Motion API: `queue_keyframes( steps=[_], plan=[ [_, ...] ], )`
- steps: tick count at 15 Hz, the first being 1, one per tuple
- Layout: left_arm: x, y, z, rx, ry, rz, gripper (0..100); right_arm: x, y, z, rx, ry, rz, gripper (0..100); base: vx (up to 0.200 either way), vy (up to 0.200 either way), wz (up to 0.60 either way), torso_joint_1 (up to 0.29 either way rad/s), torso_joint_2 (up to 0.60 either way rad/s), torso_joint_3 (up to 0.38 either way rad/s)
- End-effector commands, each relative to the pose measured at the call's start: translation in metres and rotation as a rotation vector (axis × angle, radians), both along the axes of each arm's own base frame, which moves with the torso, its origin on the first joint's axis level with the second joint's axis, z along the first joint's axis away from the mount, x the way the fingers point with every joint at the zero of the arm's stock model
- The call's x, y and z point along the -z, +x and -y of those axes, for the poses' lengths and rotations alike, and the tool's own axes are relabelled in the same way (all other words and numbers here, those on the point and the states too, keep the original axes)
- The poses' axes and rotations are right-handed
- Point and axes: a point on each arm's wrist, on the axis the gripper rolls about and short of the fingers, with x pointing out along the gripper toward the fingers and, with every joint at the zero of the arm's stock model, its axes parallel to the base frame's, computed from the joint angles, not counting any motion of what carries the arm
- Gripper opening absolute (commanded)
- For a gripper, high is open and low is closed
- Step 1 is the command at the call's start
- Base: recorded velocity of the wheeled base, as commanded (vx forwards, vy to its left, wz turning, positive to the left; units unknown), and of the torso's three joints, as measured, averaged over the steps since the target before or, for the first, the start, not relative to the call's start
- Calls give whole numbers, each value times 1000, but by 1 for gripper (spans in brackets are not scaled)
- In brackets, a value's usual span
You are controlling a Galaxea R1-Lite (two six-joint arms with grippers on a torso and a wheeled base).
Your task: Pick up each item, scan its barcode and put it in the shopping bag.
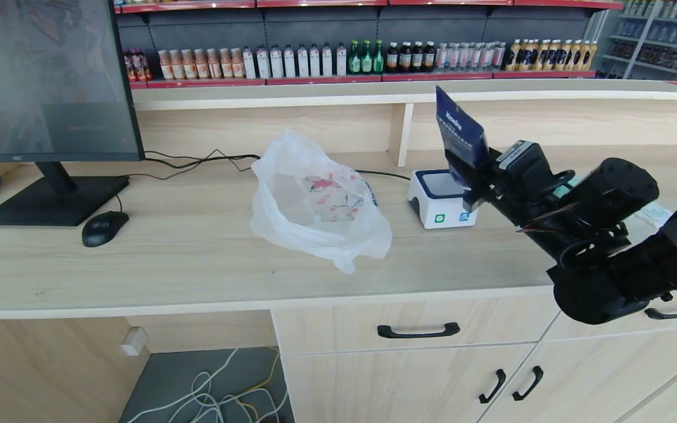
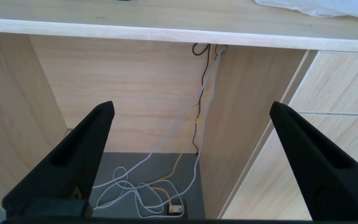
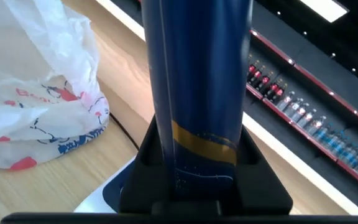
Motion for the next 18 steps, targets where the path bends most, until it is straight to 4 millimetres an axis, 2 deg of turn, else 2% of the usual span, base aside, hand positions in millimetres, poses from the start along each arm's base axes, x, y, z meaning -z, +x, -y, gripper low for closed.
queue_keyframes(
  steps=[1, 5, 9, 18],
  plan=[
    [0, 0, 0, 1, 2, 3, 100, 10, 8, 4, -5, -38, -3, 0, 0, 0, 0, 0, 0, 0],
    [-1, 0, 0, -1, 8, 6, 100, 29, 17, 11, -65, -146, 1, 0, 0, 0, 0, 0, 0, 0],
    [0, 0, 0, -1, -2, 5, 100, 13, 31, 13, -96, -171, 107, 0, 0, 0, 0, 0, 0, 0],
    [0, 0, 0, -1, -5, 5, 100, 28, 38, 18, -86, -212, 98, 0, 0, 0, 0, 0, 0, 0]
  ],
)
